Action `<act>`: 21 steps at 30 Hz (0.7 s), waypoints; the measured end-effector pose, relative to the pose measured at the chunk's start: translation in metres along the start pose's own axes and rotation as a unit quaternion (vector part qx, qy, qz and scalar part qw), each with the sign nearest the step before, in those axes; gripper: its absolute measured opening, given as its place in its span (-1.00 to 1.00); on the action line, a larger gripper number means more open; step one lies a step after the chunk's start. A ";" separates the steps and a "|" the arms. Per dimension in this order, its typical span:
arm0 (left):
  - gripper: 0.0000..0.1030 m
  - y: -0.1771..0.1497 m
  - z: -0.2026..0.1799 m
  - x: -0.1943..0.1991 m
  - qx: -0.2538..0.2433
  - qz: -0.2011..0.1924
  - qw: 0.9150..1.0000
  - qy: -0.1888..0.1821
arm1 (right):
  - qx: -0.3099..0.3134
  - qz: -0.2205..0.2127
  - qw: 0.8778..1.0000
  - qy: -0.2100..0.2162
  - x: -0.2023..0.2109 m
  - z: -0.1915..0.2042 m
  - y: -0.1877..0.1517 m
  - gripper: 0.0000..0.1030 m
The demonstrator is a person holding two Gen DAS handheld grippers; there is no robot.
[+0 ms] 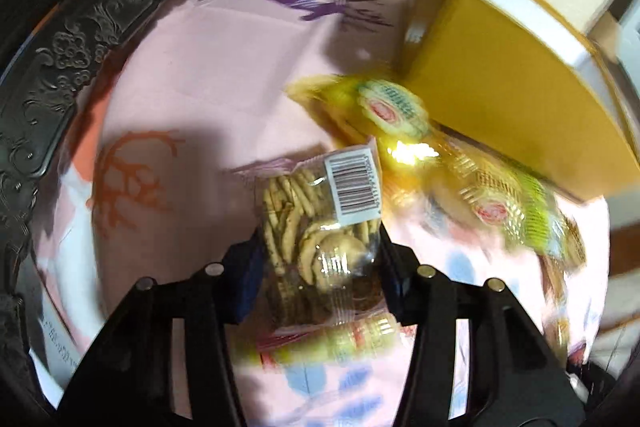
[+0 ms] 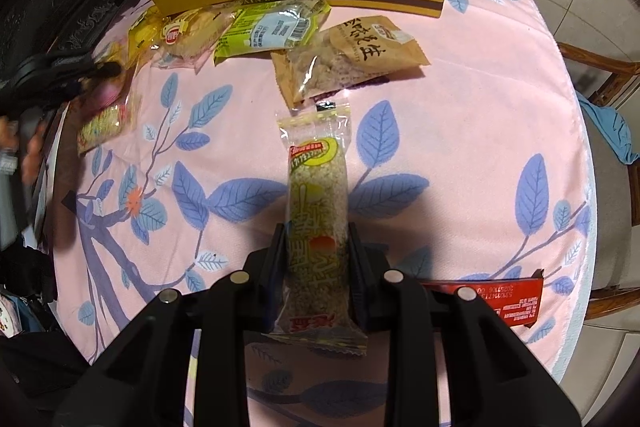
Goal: Organize snacks
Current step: 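Grasp the cookie bag with the left tool while the right tool grasps the long rice-cake bar, then carry both snacks into the yellow box and open both tools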
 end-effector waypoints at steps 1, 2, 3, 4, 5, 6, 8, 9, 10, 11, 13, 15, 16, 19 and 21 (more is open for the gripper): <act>-0.03 -0.008 -0.007 0.013 -0.011 -0.001 1.000 -0.014 | 0.000 -0.004 1.000 -0.001 0.002 0.000 0.000 -0.44; -0.03 -0.016 -0.012 0.025 -0.019 -0.001 1.000 -0.024 | 0.002 -0.011 1.000 -0.002 0.005 0.002 0.002 -0.44; -0.03 -0.024 -0.020 0.037 -0.031 -0.001 0.999 -0.038 | 0.005 -0.017 1.000 -0.002 0.009 0.003 0.003 -0.45; -0.03 -0.033 -0.031 0.048 -0.044 0.001 0.998 -0.055 | 0.006 -0.022 1.000 -0.003 0.012 0.004 0.004 -0.45; -0.03 -0.040 -0.040 0.054 -0.057 0.004 0.996 -0.068 | 0.008 -0.031 0.999 -0.001 0.017 0.007 0.007 -0.45; -0.03 -0.045 -0.052 0.057 -0.070 0.006 0.994 -0.078 | 0.008 -0.035 0.999 0.002 0.020 0.009 0.009 -0.44; -0.03 -0.056 -0.070 0.063 -0.091 0.008 0.992 -0.092 | 0.016 -0.048 0.999 0.007 0.030 0.017 0.015 -0.44; -0.03 -0.061 -0.081 0.065 -0.104 0.009 0.990 -0.100 | 0.021 -0.054 0.998 0.007 0.034 0.021 0.018 -0.44; -0.03 -0.065 -0.090 0.067 -0.113 0.009 0.988 -0.104 | 0.026 -0.059 0.998 0.008 0.038 0.024 0.021 -0.44; -0.03 -0.068 -0.096 0.067 -0.120 0.011 0.987 -0.108 | 0.030 -0.065 0.997 0.009 0.043 0.028 0.024 -0.44; -0.03 -0.071 -0.106 0.068 -0.132 0.011 0.985 -0.110 | 0.034 -0.074 0.997 0.010 0.052 0.031 0.028 -0.44; -0.03 -0.072 -0.108 0.070 -0.136 0.011 0.984 -0.111 | 0.033 -0.082 0.996 0.007 0.059 0.034 0.031 -0.44; -0.03 -0.075 -0.111 0.073 -0.138 0.010 0.984 -0.109 | 0.031 -0.084 0.996 0.006 0.061 0.034 0.033 -0.44; -0.03 -0.073 -0.113 0.074 -0.139 0.007 0.984 -0.108 | 0.026 -0.092 0.995 0.005 0.069 0.033 0.034 -0.44; -0.03 -0.070 -0.114 0.073 -0.138 0.004 0.984 -0.110 | 0.026 -0.095 0.995 0.005 0.071 0.034 0.036 -0.44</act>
Point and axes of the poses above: each gripper's, at about its wrist camera, not at the fingertips, and x roughly against the way its jaws point, z to its left, y to its top, the point moved 4 cm from there along -x, roughly the way its jaws point, and after that the axes turned 10 degrees about -z, right-handed, at the moved point
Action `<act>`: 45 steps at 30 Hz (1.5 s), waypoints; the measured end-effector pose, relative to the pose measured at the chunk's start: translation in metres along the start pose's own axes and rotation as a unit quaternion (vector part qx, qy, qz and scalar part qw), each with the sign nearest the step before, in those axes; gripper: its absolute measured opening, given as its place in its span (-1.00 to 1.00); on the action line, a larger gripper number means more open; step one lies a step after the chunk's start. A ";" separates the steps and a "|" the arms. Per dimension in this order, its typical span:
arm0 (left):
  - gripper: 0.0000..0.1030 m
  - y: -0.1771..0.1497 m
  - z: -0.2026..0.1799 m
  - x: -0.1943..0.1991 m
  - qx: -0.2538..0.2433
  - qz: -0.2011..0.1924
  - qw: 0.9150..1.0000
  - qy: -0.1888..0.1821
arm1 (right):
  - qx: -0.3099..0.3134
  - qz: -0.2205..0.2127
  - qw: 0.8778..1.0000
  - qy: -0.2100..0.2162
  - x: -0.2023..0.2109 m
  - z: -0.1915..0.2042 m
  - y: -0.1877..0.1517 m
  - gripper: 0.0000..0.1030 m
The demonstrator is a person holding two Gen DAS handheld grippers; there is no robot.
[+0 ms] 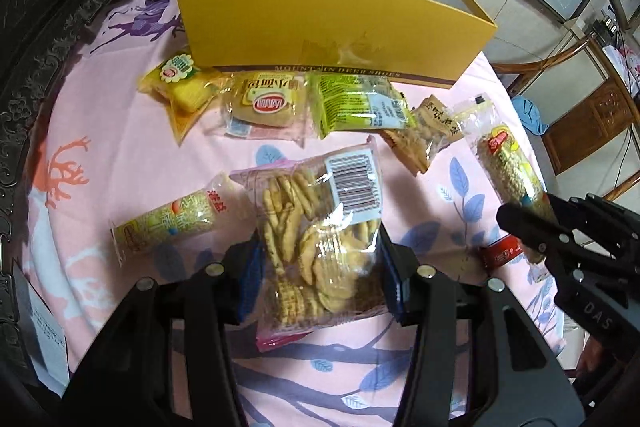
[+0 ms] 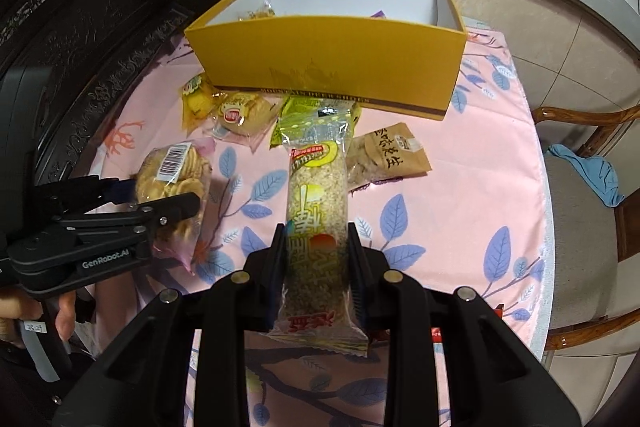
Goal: Organize snacks
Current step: 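Carry both snacks into the yellow box and open both tools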
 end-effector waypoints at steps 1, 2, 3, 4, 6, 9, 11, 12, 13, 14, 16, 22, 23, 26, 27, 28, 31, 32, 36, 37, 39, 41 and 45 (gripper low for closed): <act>-0.03 0.001 -0.001 0.002 0.000 -0.001 1.000 0.000 | 0.000 -0.001 1.000 0.000 0.001 0.001 0.000 -0.44; -0.03 0.002 -0.002 0.003 0.001 -0.003 1.000 -0.001 | 0.000 -0.001 1.000 0.000 0.000 0.001 0.001 -0.44; -0.03 0.002 -0.002 0.005 0.001 -0.005 1.000 -0.002 | 0.000 -0.001 1.000 0.000 0.000 0.001 0.001 -0.44; -0.03 0.003 -0.002 0.006 0.002 -0.006 1.000 -0.002 | 0.000 -0.001 1.000 0.000 0.001 0.001 0.001 -0.44; -0.02 0.004 -0.003 0.007 0.003 -0.007 1.000 -0.002 | 0.001 -0.001 1.000 0.001 0.001 0.001 0.000 -0.44; -0.03 0.005 -0.003 0.009 0.004 -0.008 1.000 -0.002 | 0.001 -0.002 1.000 0.000 0.002 0.001 0.000 -0.44; -0.02 0.006 -0.003 0.009 0.005 -0.008 1.000 -0.002 | 0.001 -0.003 1.000 0.001 0.003 0.002 0.001 -0.44; -0.02 0.006 -0.003 0.009 0.007 -0.008 1.000 -0.002 | 0.001 -0.004 1.000 0.001 0.003 0.002 0.001 -0.44; -0.02 0.007 -0.002 0.009 0.006 -0.008 1.000 -0.002 | 0.000 -0.004 1.000 0.001 0.004 0.002 0.002 -0.44; -0.02 0.008 -0.002 0.009 0.006 -0.009 1.000 -0.002 | 0.000 -0.004 1.000 0.001 0.004 0.002 0.003 -0.44; -0.02 0.009 -0.002 0.009 0.007 -0.009 1.000 -0.003 | 0.000 -0.005 1.000 0.000 0.005 0.003 0.005 -0.44; -0.02 0.025 0.000 0.010 0.009 -0.018 1.000 -0.004 | 0.000 -0.009 1.000 0.000 0.005 0.002 0.017 -0.44; -0.02 0.029 0.000 0.010 0.010 -0.021 1.000 -0.004 | -0.002 -0.010 1.000 0.000 0.004 0.001 0.023 -0.44; -0.02 0.058 0.002 0.010 0.018 -0.035 0.999 -0.008 | -0.010 -0.018 1.000 0.002 0.001 -0.004 0.047 -0.44; -0.02 0.075 0.002 0.009 0.019 -0.044 0.999 -0.007 | -0.013 -0.025 1.000 0.003 0.000 -0.006 0.061 -0.44; -0.02 0.087 0.003 0.008 0.020 -0.050 0.999 -0.007 | -0.015 -0.033 0.999 0.004 -0.002 -0.009 0.075 -0.44; -0.02 0.141 0.008 0.000 0.023 -0.070 0.997 -0.002 | -0.030 -0.043 0.999 0.011 -0.011 -0.017 0.113 -0.44; -0.02 0.154 0.010 -0.003 0.024 -0.074 0.997 0.000 | -0.041 -0.045 0.998 0.016 -0.017 -0.021 0.130 -0.44; -0.01 0.214 0.013 -0.017 0.015 -0.085 0.996 0.013 | -0.068 -0.050 0.996 0.006 -0.039 -0.035 0.183 -0.44; -0.01 0.223 0.014 -0.021 0.018 -0.082 0.996 0.012 | -0.072 -0.051 0.996 0.003 -0.042 -0.038 0.190 -0.44; 0.04 0.241 0.018 -0.029 0.029 -0.074 0.997 0.010 | -0.083 -0.051 0.995 -0.003 -0.051 -0.045 0.207 -0.42; 0.52 0.252 0.020 -0.034 0.032 -0.072 0.997 0.011 | -0.085 -0.050 0.995 -0.015 -0.059 -0.048 0.220 -0.21; 0.88 0.269 0.031 -0.022 0.033 -0.102 0.994 0.034 | -0.053 -0.066 0.995 -0.053 -0.056 -0.051 0.235 0.37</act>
Point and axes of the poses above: each gripper's, at about its wrist camera, not at the fingertips, and x roughly against the way its jaws point, z to its left, y to its top, the point moved 4 cm from there along -x, roughly the way its jaws point, and after that the axes turned 10 degrees about -z, right-handed, at the moved point
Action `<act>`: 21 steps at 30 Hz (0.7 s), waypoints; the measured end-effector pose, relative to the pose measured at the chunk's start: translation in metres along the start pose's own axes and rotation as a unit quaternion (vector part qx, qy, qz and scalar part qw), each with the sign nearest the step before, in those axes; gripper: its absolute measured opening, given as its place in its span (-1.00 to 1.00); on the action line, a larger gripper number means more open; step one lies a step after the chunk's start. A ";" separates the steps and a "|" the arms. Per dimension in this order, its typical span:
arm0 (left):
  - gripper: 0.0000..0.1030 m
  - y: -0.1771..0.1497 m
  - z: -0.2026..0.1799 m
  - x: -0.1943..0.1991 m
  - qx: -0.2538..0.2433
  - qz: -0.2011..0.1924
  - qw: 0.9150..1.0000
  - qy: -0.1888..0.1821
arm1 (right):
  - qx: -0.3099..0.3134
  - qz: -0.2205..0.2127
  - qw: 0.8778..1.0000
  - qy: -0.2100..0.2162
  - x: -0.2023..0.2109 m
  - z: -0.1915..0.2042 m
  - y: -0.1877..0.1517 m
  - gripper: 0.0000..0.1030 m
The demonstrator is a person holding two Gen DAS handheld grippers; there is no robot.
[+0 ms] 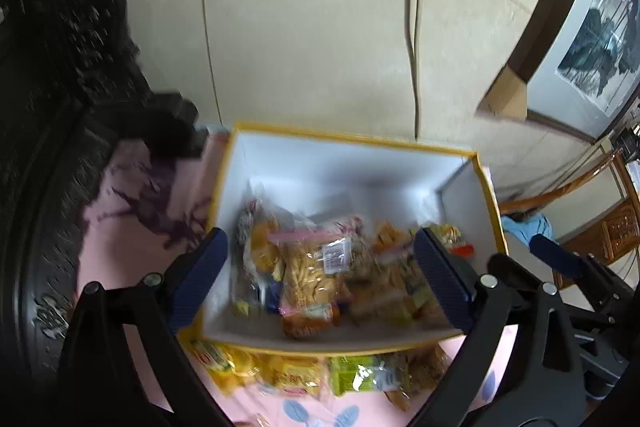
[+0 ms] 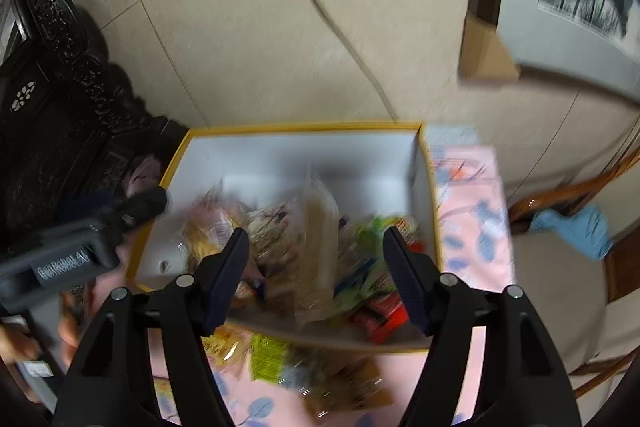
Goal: Organize snacks
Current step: 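Carry both snacks into the yellow box and open both tools, then grasp the red chocolate bar with the right tool while the left tool grasps the yellow cake pack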
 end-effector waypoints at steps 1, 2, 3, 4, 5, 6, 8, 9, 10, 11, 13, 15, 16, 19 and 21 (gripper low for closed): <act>0.88 0.001 0.003 0.004 -0.002 -0.004 1.000 0.002 | 0.009 -0.002 1.000 0.007 0.003 0.000 0.000 0.37; 0.88 0.001 0.006 0.008 -0.004 -0.008 1.000 0.005 | 0.020 -0.002 1.000 0.015 0.007 -0.001 -0.003 0.37; 0.88 -0.001 0.012 0.014 -0.002 -0.013 1.000 0.009 | 0.023 -0.001 1.000 0.021 0.010 -0.002 -0.006 0.38; 0.88 -0.004 0.016 0.019 0.003 -0.016 1.000 0.010 | 0.026 0.003 0.999 0.038 0.014 -0.004 -0.012 0.38; 0.89 -0.010 0.021 0.024 0.008 -0.018 1.000 0.010 | 0.029 0.007 0.998 0.054 0.019 -0.007 -0.022 0.38; 0.89 -0.020 0.025 0.030 0.011 -0.018 1.000 0.011 | 0.031 0.011 0.997 0.064 0.021 -0.010 -0.028 0.40; 0.89 -0.039 0.032 0.036 0.012 -0.011 1.000 0.015 | 0.043 0.023 0.996 0.079 0.031 -0.019 -0.057 0.48; 0.89 -0.055 0.035 0.040 0.015 -0.004 1.000 0.015 | 0.050 0.033 0.995 0.077 0.034 -0.026 -0.074 0.48; 0.89 -0.069 0.039 0.042 0.018 0.003 1.000 0.012 | 0.057 0.044 0.995 0.076 0.037 -0.033 -0.092 0.48; 0.89 -0.083 0.042 0.045 0.021 0.011 1.000 0.010 | 0.065 0.064 0.993 0.078 0.041 -0.041 -0.116 0.48; 0.89 -0.122 0.049 0.048 0.033 0.039 0.999 0.003 | 0.082 0.108 0.987 0.091 0.049 -0.051 -0.158 0.48; 0.89 -0.156 0.057 0.052 0.050 0.064 0.997 0.001 | 0.113 0.159 0.975 0.103 0.062 -0.058 -0.206 0.48; 0.89 -0.172 0.059 0.054 0.060 0.078 0.995 -0.001 | 0.136 0.180 0.969 0.102 0.071 -0.062 -0.231 0.48; 0.89 -0.213 0.063 0.056 0.070 0.125 0.990 -0.011 | 0.172 0.194 0.961 0.092 0.085 -0.072 -0.269 0.48; 0.89 -0.228 0.062 0.059 0.056 0.138 0.989 -0.007 | 0.178 0.200 0.959 0.091 0.087 -0.078 -0.280 0.48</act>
Point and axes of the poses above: each gripper's, at about its wrist camera, not at the fingertips, and x roughly against the way its jaws point, z to its left, y to its top, the point moved 4 cm from there along -x, roughly the way its jaws point, and after that the axes turned 10 degrees about -z, right-handed, at the moved point
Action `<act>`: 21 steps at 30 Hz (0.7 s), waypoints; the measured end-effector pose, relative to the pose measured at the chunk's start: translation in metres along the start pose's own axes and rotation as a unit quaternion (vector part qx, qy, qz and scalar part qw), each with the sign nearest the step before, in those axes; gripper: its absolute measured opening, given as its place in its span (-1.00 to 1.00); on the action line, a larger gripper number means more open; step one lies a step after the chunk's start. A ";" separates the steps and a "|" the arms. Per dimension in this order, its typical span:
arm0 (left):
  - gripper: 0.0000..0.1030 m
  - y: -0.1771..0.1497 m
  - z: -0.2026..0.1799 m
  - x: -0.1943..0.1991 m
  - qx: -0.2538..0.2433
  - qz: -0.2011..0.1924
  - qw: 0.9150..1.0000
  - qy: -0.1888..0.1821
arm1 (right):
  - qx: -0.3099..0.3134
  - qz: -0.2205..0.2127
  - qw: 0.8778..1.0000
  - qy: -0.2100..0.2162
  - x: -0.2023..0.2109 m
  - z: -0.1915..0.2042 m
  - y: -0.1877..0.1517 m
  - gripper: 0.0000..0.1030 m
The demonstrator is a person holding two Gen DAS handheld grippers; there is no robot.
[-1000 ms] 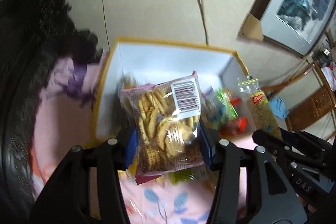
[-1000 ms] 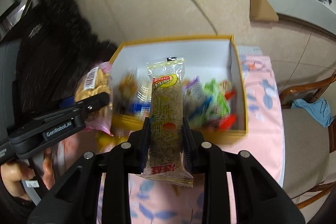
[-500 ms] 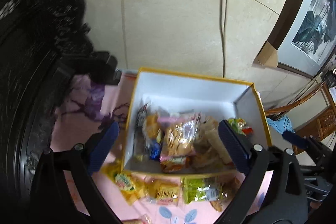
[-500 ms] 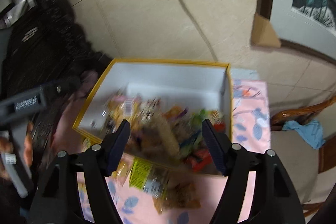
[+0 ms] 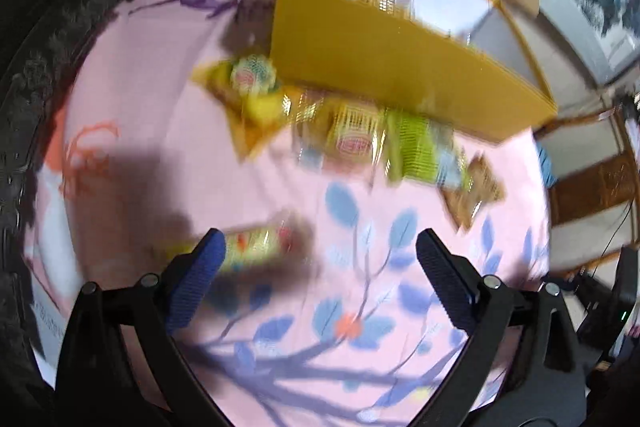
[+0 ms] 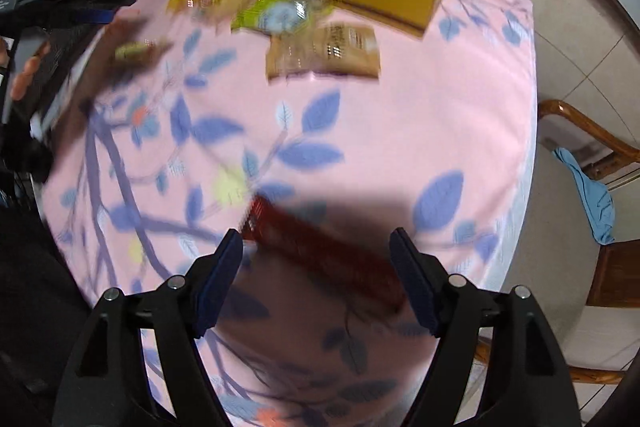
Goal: Organize snacks
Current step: 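Grasp the red chocolate bar with the right tool while the left tool grasps the yellow cake pack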
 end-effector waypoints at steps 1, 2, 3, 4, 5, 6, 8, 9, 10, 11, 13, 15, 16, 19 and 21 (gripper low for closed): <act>0.89 -0.005 0.001 0.001 -0.004 0.003 1.000 0.001 | 0.002 0.001 1.000 0.001 -0.002 -0.002 -0.002 0.48; 0.89 -0.008 0.001 0.003 -0.005 0.003 1.000 0.001 | 0.004 -0.002 1.000 0.000 -0.004 -0.003 -0.003 0.48; 0.89 -0.010 0.001 0.007 -0.006 0.003 1.000 -0.001 | 0.005 -0.001 1.000 0.003 -0.006 -0.004 -0.003 0.48; 0.89 -0.011 0.000 0.009 -0.009 0.001 1.000 -0.001 | 0.004 0.002 1.000 0.006 -0.009 -0.004 0.000 0.48; 0.89 -0.009 -0.001 0.012 -0.011 -0.002 1.000 -0.002 | 0.006 0.005 1.000 0.009 -0.013 -0.005 0.000 0.48; 0.89 -0.009 -0.002 0.016 -0.014 -0.006 1.000 -0.002 | 0.010 0.010 1.000 0.012 -0.019 -0.005 -0.001 0.48; 0.89 -0.009 -0.003 0.023 -0.016 -0.013 1.000 -0.003 | 0.025 0.018 0.999 0.013 -0.024 0.000 -0.006 0.48; 0.89 -0.009 -0.003 0.027 -0.016 -0.018 1.000 -0.004 | 0.034 0.021 0.999 0.010 -0.026 0.001 -0.009 0.48; 0.89 -0.009 -0.003 0.030 -0.017 -0.021 1.000 -0.005 | 0.042 0.025 0.999 0.006 -0.030 0.002 -0.010 0.48; 0.89 -0.009 -0.004 0.032 -0.017 -0.023 1.000 -0.006 | 0.050 0.031 0.998 0.000 -0.035 0.002 -0.011 0.48; 0.89 -0.009 -0.004 0.036 -0.018 -0.027 0.999 -0.004 | 0.060 0.031 0.998 -0.007 -0.039 0.004 -0.012 0.53; 0.89 -0.009 -0.001 0.039 -0.014 -0.029 0.999 -0.002 | 0.055 0.028 0.998 -0.013 -0.040 0.006 -0.012 0.52; 0.89 -0.010 0.001 0.040 -0.013 -0.029 0.999 -0.001 | 0.048 0.027 0.998 -0.017 -0.040 0.006 -0.012 0.49; 0.89 -0.009 0.005 0.041 -0.007 -0.030 1.000 0.003 | 0.044 0.019 0.999 -0.019 -0.038 0.012 -0.014 0.16; 0.89 -0.009 0.008 0.042 -0.005 -0.032 0.999 0.006 | 0.048 0.009 0.999 -0.017 -0.035 0.020 -0.015 -0.23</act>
Point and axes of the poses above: each gripper's, at about its wrist camera, not at the fingertips, and x roughly against the way its jaws point, z to its left, y to its top, the point moved 4 cm from there along -x, roughly the way its jaws point, and after that the axes turned 10 degrees about -z, right-handed, at the moved point
